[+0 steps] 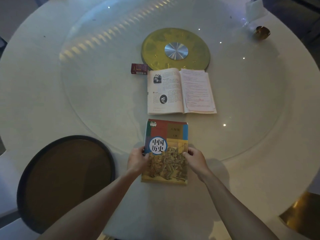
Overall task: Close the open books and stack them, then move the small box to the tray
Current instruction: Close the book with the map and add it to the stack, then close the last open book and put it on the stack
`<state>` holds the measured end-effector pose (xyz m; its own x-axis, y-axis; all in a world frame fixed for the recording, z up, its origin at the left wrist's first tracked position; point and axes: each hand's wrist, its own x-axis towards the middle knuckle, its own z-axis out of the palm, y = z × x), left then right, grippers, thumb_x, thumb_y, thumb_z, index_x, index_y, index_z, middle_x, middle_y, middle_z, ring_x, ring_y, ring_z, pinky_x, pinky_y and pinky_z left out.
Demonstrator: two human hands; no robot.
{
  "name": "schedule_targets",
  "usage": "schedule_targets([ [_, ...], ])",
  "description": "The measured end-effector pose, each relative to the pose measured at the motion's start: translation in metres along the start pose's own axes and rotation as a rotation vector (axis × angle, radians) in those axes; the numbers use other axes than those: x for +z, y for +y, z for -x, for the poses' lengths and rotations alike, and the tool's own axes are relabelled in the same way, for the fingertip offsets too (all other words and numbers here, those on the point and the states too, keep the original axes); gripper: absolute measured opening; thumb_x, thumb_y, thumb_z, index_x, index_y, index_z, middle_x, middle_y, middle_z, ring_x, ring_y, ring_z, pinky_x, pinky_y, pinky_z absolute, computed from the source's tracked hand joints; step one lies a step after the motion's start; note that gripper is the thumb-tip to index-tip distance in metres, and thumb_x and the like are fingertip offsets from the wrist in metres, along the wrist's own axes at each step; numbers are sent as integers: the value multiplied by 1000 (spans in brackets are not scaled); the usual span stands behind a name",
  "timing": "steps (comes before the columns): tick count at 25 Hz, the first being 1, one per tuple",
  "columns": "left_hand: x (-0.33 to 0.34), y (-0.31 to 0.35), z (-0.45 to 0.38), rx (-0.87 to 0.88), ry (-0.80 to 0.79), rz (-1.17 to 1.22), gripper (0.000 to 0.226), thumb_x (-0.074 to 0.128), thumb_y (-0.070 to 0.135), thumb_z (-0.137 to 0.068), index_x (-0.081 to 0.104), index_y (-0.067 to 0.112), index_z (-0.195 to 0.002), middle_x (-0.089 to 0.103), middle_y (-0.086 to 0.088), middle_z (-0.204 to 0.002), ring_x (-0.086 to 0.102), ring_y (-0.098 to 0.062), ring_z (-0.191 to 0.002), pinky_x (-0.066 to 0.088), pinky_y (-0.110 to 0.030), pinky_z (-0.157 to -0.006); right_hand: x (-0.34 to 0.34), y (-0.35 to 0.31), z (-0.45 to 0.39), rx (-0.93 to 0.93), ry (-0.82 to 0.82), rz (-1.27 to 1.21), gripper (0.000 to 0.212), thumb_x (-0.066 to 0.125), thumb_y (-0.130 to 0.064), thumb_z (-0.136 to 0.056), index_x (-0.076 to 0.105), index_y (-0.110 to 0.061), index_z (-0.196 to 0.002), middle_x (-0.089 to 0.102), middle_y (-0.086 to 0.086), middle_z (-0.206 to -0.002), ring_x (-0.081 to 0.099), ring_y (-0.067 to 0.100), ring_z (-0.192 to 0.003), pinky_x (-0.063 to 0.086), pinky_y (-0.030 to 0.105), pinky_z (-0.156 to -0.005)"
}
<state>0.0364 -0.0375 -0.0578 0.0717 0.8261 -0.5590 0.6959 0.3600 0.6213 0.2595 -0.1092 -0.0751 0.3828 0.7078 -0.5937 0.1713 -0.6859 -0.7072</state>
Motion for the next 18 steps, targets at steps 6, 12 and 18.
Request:
schedule_targets([
  [6, 0, 10, -6, -57, -26, 60, 34, 69, 24, -87, 73, 15, -119, 78, -2, -106, 71, -18, -90, 62, -34, -71, 1, -2, -13, 53, -1, -13, 32, 60, -30, -93, 72, 0, -95, 73, 22, -90, 61, 19, -78, 44, 34, -67],
  [12, 3, 22, -24, -72, -83, 94, 37, 70, 35, -85, 75, 19, -118, 78, 4, -98, 71, -14, -88, 63, -41, -78, -17, -11, -27, 36, 2, -9, 24, 61, -26, -98, 77, -9, -91, 77, 18, -94, 65, 18, -77, 49, 33, -68],
  [18, -19, 65, -84, -97, 105, 146, 58, 66, 47, -90, 58, 10, -134, 66, -11, -124, 61, -22, -105, 53, -38, -89, -64, -38, -74, 7, 223, -10, 17, 60, -28, -100, 74, -18, -95, 75, 6, -99, 69, 28, -95, 56, 45, -87],
])
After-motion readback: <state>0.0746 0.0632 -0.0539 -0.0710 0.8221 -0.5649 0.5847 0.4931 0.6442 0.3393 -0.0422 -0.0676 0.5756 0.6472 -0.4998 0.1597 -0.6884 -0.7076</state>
